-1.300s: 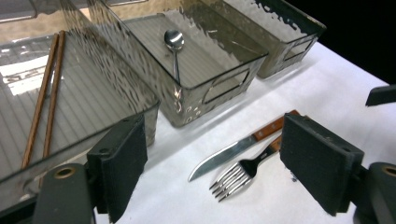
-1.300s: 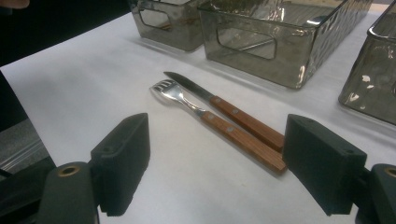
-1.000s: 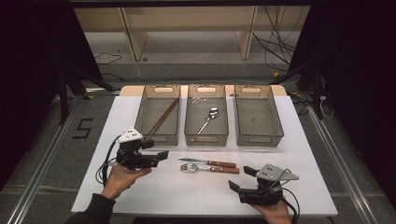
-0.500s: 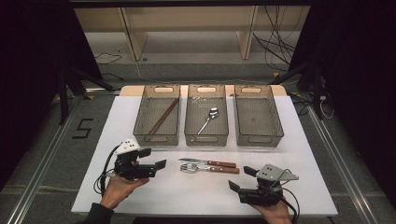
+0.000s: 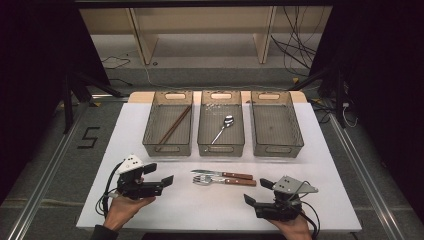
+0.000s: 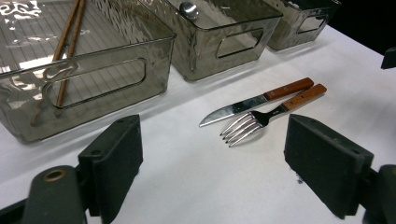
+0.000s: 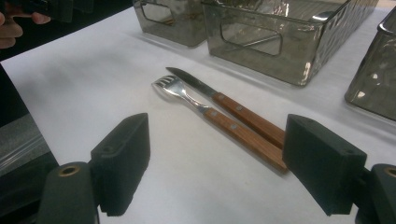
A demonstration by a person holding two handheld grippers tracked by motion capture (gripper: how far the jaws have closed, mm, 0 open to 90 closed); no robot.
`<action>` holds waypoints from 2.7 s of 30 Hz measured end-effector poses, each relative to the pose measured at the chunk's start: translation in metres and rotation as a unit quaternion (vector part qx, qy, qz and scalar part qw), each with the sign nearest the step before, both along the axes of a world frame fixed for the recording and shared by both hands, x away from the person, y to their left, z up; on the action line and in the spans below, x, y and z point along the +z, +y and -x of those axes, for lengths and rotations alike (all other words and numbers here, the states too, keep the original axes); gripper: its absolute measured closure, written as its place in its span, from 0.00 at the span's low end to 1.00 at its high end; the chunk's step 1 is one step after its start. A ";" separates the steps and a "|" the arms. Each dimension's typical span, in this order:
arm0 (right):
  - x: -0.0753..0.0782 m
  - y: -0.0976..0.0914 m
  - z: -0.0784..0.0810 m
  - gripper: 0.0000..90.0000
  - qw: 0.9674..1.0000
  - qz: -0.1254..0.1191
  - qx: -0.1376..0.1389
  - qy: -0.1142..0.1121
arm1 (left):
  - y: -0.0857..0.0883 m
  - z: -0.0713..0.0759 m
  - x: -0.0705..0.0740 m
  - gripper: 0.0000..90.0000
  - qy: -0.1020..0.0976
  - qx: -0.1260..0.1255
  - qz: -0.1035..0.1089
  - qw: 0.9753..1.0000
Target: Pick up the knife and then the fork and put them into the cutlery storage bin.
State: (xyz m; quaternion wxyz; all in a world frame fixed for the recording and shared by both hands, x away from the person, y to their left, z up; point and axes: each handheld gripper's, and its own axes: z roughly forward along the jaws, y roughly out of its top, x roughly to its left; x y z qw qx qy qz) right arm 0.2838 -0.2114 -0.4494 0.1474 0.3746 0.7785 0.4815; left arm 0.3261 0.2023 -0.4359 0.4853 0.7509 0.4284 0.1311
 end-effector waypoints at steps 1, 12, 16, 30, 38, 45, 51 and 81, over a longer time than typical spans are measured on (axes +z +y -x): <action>0.000 0.000 0.000 0.27 1.000 -0.002 -0.001 0.000 | 0.000 0.001 0.000 0.21 -0.001 0.000 0.000 1.000; 0.004 -0.005 -0.008 0.27 0.999 0.024 0.022 0.011 | -0.001 0.006 -0.004 0.19 -0.009 -0.008 -0.009 1.000; 0.012 -0.005 -0.015 0.27 0.998 0.059 0.030 0.006 | -0.001 0.009 -0.003 0.19 -0.011 -0.010 -0.002 1.000; 0.031 0.021 -0.060 0.28 0.981 0.174 0.088 0.025 | -0.001 0.013 -0.006 0.18 -0.019 -0.011 -0.001 1.000; 0.033 0.037 -0.086 0.30 0.968 0.216 0.119 0.051 | -0.001 0.015 -0.005 0.18 -0.022 -0.011 -0.002 1.000; 0.029 0.048 -0.104 0.33 0.960 0.230 0.143 0.069 | 0.001 0.015 -0.004 0.18 -0.029 -0.008 0.003 1.000; 0.026 0.058 -0.113 0.37 0.948 0.254 0.169 0.086 | 0.002 0.016 -0.004 0.18 -0.034 -0.008 0.011 0.999; -0.003 0.089 -0.146 0.61 0.909 0.328 0.224 0.126 | 0.001 0.017 -0.004 0.18 -0.037 -0.015 0.006 0.999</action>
